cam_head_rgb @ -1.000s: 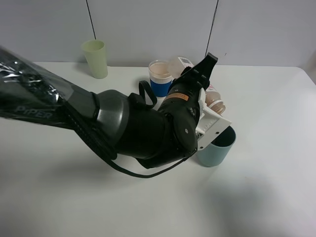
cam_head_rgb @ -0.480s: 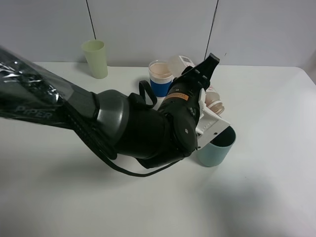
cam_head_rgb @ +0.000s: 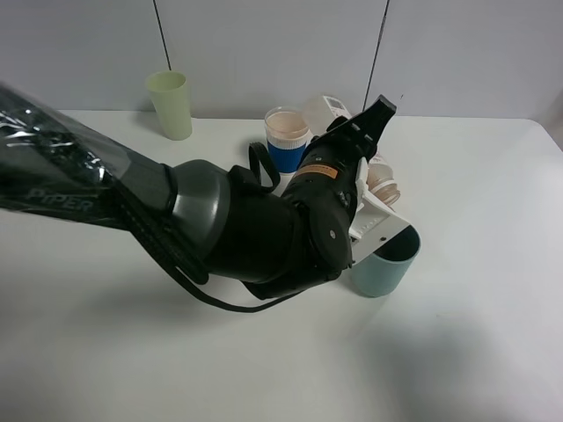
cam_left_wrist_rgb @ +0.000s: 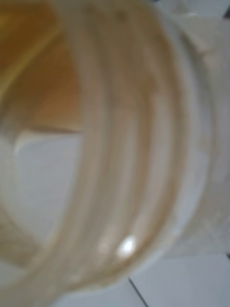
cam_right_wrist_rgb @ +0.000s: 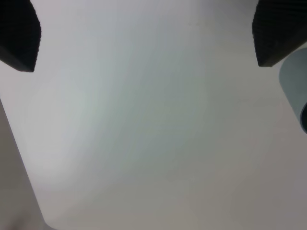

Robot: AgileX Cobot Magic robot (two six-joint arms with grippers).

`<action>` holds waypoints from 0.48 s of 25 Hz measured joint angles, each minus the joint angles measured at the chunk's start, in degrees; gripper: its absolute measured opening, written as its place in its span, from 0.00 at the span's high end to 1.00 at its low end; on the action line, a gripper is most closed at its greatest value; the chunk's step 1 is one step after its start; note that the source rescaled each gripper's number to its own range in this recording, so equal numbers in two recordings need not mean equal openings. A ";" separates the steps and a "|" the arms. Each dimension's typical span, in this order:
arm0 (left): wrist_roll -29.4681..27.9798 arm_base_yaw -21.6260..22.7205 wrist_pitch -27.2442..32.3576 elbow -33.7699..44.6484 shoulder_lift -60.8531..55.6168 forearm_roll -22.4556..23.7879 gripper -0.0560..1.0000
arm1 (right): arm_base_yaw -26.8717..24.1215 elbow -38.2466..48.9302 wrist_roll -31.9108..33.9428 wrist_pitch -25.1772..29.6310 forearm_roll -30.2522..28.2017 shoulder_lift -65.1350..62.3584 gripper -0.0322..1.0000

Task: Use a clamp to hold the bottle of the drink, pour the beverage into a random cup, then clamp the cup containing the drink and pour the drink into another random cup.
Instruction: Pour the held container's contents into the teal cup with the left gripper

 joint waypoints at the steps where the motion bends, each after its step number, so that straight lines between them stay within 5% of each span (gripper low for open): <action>1: 0.00 0.00 -0.05 0.00 0.00 0.19 0.95 | 0.00 0.00 0.00 0.00 0.00 0.00 0.35; 12: 0.06 -1.77 -0.49 0.00 0.00 1.45 0.95 | 0.00 0.00 0.00 0.00 0.00 0.00 0.35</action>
